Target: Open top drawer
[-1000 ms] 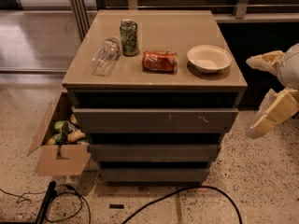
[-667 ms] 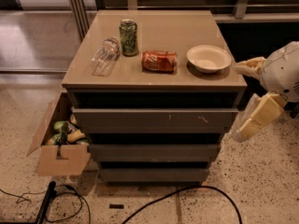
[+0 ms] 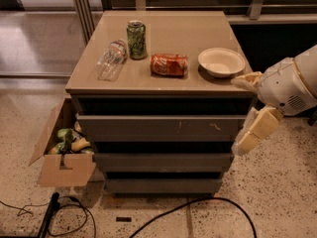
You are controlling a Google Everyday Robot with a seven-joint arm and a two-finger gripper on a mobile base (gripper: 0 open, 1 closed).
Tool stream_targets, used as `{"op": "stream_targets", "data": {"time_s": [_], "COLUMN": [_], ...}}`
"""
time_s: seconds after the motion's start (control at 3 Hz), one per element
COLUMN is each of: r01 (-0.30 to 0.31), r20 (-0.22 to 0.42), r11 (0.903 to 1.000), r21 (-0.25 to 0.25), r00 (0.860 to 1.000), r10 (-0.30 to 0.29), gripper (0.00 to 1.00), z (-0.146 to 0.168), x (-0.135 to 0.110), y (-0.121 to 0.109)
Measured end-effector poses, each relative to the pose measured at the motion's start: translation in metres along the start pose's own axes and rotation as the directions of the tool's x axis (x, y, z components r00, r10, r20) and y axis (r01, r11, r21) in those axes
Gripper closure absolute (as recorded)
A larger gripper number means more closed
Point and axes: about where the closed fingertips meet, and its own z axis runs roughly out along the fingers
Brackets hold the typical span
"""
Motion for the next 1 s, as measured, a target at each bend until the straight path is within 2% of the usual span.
{"op": "stream_targets", "data": {"time_s": [0.67,1.0], "r01": [0.06,0.065], "r20": [0.092,0.101], "r11": [0.9953,0.987], "r21": [0.076,0.147], "r00": [0.994,0.992], "r10": [-0.067,-0.08], "gripper": [0.0,0.0], "z": [0.039,0.071], "x": [0.011,0.028], "y": [0.007,0.005]}}
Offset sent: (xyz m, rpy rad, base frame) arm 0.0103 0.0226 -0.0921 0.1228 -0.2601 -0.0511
